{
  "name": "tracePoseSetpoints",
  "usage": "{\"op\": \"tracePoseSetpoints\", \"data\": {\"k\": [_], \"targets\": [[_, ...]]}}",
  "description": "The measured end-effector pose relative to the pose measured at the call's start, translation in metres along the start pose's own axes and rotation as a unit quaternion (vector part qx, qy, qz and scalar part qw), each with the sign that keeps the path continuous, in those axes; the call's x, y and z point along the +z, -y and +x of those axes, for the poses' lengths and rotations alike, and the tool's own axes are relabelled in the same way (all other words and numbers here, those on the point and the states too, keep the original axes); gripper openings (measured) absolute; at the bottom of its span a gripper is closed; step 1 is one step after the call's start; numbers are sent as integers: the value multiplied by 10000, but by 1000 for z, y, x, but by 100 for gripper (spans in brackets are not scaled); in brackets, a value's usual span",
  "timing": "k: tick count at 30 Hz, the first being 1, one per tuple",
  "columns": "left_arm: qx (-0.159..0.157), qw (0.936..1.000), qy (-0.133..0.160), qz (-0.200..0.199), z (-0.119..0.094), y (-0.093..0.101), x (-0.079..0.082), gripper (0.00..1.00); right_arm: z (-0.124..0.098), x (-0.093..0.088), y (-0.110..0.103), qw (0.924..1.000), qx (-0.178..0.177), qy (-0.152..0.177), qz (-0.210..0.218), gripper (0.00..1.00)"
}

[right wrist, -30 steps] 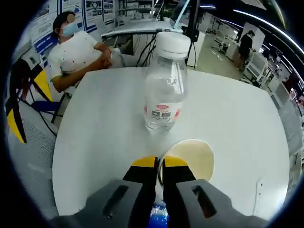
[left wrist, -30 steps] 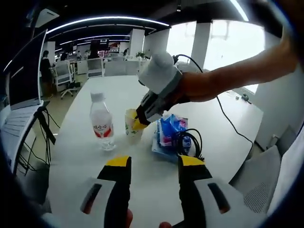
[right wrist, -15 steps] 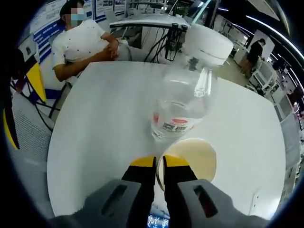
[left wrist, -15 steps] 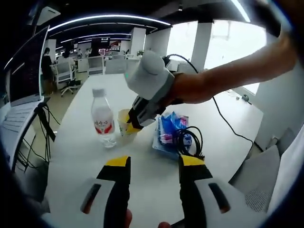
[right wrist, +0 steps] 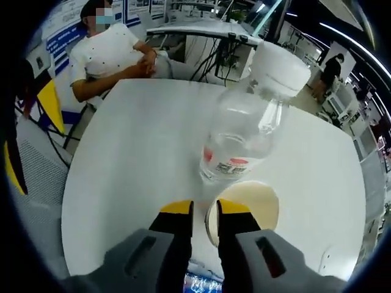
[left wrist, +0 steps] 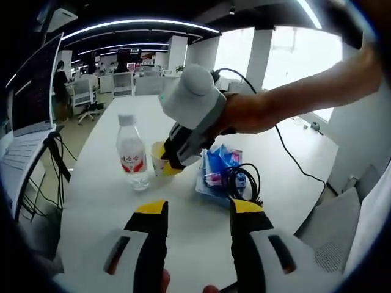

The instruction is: Arrange the tabletop items into an orderly group along one side of the table until the central work area is clear of visible clutter.

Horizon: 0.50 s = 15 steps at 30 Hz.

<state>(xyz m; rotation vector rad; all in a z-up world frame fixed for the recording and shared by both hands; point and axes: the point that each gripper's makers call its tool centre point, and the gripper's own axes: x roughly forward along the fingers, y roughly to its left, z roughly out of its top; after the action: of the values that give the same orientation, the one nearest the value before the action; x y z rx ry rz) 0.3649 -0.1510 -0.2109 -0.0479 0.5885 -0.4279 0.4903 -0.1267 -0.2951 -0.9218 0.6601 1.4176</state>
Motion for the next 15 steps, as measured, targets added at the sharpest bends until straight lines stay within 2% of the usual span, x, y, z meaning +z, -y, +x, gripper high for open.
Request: {"op": "tracePoseSetpoints", "data": {"k": [5, 15], "targets": [[-3, 10000, -3, -32, 1, 1, -1, 40, -7, 4, 2, 9998, -65, 110, 172, 16], [-84, 10000, 42, 22, 1, 9, 5, 40, -24, 3, -2, 9995, -161, 207, 191, 19]]}}
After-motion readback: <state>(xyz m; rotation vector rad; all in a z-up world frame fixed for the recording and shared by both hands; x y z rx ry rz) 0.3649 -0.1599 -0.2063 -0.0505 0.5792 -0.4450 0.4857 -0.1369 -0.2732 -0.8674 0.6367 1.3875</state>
